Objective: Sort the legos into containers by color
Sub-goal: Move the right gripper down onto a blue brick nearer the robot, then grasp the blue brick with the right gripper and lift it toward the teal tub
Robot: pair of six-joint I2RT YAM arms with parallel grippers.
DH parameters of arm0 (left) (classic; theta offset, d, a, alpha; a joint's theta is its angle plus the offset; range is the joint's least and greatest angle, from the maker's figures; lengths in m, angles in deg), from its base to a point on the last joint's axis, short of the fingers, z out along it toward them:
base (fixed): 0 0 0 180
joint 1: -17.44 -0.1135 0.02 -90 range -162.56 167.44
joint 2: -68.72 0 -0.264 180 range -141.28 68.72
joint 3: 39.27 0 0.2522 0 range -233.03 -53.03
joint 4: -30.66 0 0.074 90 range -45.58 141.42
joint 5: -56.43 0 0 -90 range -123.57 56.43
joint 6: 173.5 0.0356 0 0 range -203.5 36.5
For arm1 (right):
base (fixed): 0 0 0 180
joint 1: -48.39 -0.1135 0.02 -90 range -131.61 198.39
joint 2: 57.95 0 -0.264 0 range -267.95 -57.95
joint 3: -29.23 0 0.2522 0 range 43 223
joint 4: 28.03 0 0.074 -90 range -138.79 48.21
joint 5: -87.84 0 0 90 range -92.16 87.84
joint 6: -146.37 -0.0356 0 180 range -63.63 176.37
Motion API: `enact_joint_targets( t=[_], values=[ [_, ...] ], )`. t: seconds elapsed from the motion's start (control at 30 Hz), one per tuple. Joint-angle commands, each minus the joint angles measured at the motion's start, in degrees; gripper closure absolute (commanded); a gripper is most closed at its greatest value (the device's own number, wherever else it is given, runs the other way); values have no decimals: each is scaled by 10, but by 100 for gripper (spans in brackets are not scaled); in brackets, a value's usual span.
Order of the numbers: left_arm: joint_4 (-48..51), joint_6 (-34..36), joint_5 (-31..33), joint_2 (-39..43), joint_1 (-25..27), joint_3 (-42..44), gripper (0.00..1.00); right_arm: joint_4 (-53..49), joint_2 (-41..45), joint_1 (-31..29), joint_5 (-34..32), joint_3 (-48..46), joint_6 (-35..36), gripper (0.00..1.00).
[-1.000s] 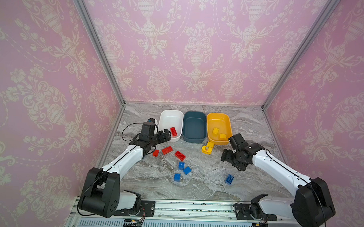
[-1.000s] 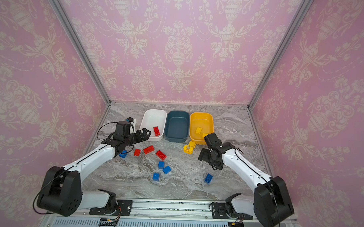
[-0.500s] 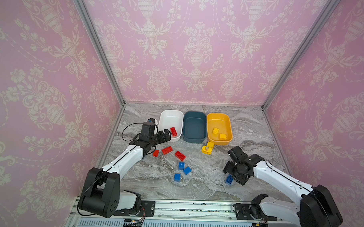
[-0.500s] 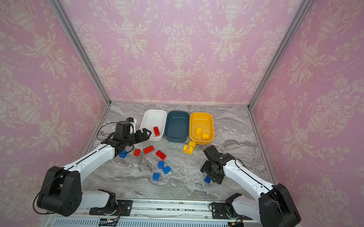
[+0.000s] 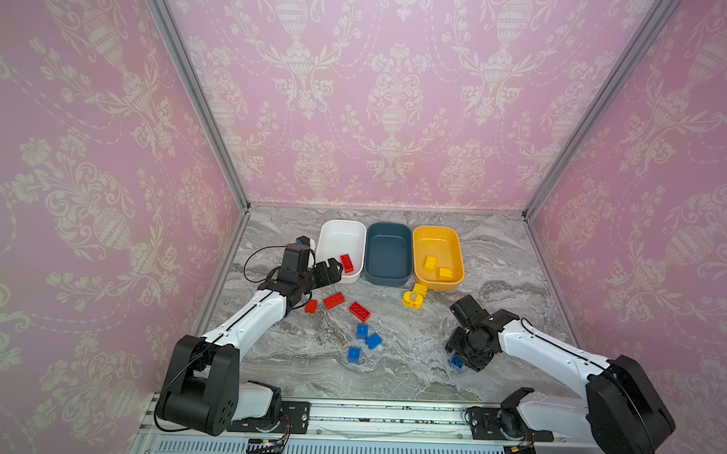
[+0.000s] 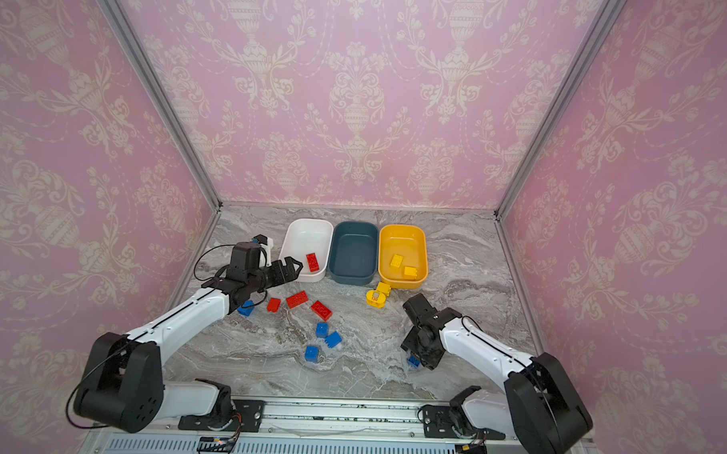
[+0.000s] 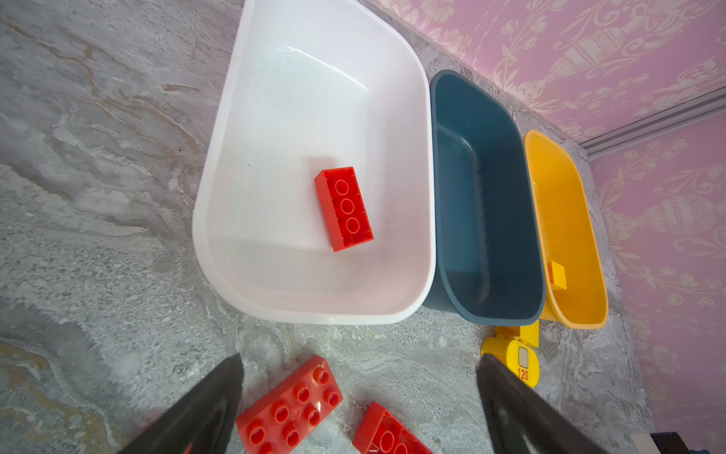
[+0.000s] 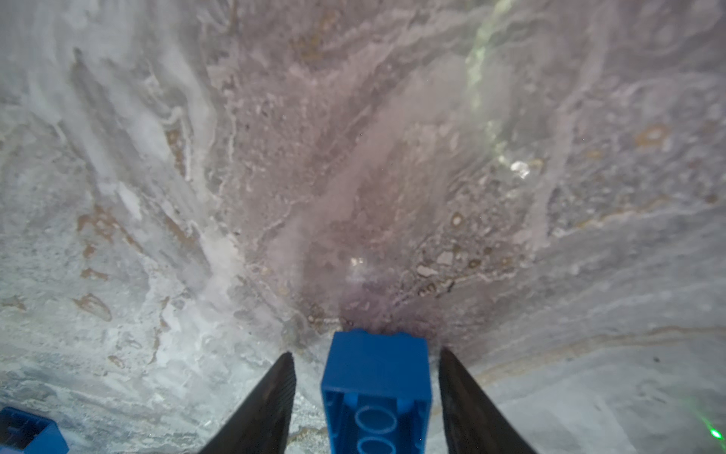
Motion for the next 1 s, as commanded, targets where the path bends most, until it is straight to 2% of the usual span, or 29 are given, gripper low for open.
enact_joint_targets(
  t=[0.0, 0.17, 0.37, 0.7, 0.97],
  values=[
    [6, 5, -5, 1, -5, -4, 5, -2, -5, -4, -4, -9, -1, 48],
    [6, 5, -4, 0, -5, -3, 5, -3, -1, -4, -6, -12, -1, 61],
    [6, 4, -3, 1, -5, -1, 5, -6, 1, -4, -6, -6, 4, 70],
    [10, 3, 1, 15, -6, 10, 5, -24, -5, -13, -20, 70, 45, 73],
    [6, -1, 4, 30, -7, 29, 4, -20, -76, -31, -40, 220, 130, 73]
  ],
)
